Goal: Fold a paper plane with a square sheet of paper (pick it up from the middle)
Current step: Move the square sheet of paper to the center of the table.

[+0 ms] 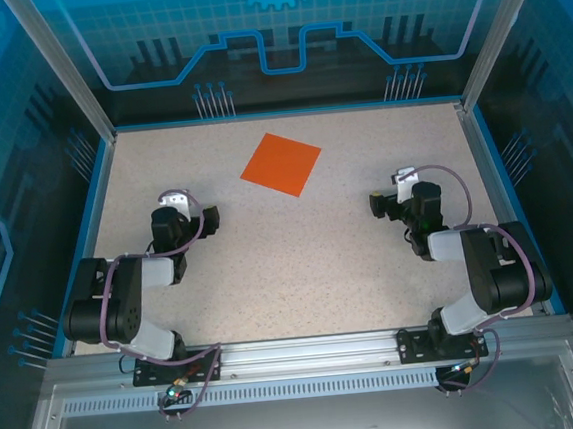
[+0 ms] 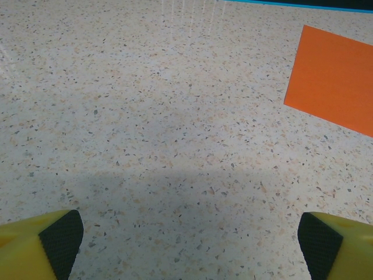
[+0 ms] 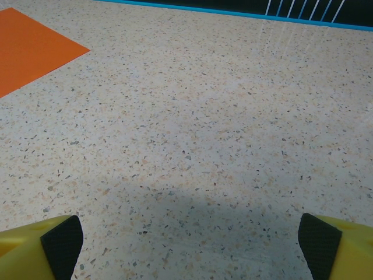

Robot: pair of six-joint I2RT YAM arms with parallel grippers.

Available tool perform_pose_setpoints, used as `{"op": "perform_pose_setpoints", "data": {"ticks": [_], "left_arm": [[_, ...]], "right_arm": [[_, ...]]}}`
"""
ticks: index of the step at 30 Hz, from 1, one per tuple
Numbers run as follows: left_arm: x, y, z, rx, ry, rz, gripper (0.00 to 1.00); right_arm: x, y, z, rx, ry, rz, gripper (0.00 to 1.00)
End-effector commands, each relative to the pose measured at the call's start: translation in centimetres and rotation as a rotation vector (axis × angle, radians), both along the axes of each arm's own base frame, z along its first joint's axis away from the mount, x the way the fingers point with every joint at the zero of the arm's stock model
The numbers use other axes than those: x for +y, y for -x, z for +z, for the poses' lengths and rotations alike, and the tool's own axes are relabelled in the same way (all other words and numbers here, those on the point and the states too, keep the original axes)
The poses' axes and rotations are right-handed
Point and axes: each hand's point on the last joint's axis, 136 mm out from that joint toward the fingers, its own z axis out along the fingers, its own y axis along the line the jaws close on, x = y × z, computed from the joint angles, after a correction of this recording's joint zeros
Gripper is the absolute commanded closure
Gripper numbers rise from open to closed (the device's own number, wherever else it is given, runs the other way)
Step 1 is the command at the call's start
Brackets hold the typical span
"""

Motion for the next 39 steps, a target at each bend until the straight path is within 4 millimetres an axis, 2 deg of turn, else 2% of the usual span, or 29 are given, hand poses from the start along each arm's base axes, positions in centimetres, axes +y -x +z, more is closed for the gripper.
{"op": "perform_pose_setpoints", "data": {"ticks": [1,4,6,10,13,16,19,23,29,34,36,37,39], "left_arm": [[0.0,-0.7,1.7,-0.058,-0.001,-0.015,0.01],[0.1,-0.8,1.9,-0.058,-0.002,-0.011,0.01],[0.2,-0.9,2.8,-0.051,-0.007,-0.002,0.01],[0.3,-0.3,5.1,-0.021,-0.021,0.027,0.01],[0.2,-0.1,6.9,0.016,0.033,0.063,0.01],[-0.9,-0.3,8.9,0.064,0.121,0.07,0.01],[-2.6,-0.9,9.7,0.166,0.2,0.073,0.01],[-5.4,-2.0,9.4,0.278,0.243,0.05,0.01],[-9.6,-4.7,8.3,0.341,0.243,0.006,0.01],[-12.4,-7.2,6.1,0.429,0.248,0.002,0.01],[-13.7,-8.0,5.2,0.461,0.222,-0.005,0.01],[-14.1,-8.5,4.9,0.469,0.211,0.001,0.01],[-14.9,-9.3,3.9,0.492,0.182,0.01,0.01]], "right_arm": [[0.1,-0.6,1.4,-0.05,-0.005,0.014,0.01],[0.1,-0.6,1.5,-0.052,-0.008,0.019,0.01],[0.3,-0.6,2.0,-0.052,-0.008,0.03,0.01],[0.5,0.0,4.3,-0.047,-0.009,0.045,0.01],[1.4,0.5,6.2,-0.033,-0.036,0.086,0.01],[3.6,1.2,8.7,-0.035,-0.092,0.178,0.01],[6.0,2.2,10.3,0.009,-0.122,0.278,0.01],[9.2,3.6,12.1,0.048,-0.167,0.406,0.01],[12.7,5.2,12.7,0.122,-0.205,0.527,0.01],[14.8,5.2,12.7,0.16,-0.206,0.571,0.01],[15.5,5.2,12.1,0.181,-0.195,0.576,0.01],[16.0,4.7,13.1,0.163,-0.189,0.578,0.01],[16.6,4.2,13.0,0.174,-0.187,0.582,0.01]]}}
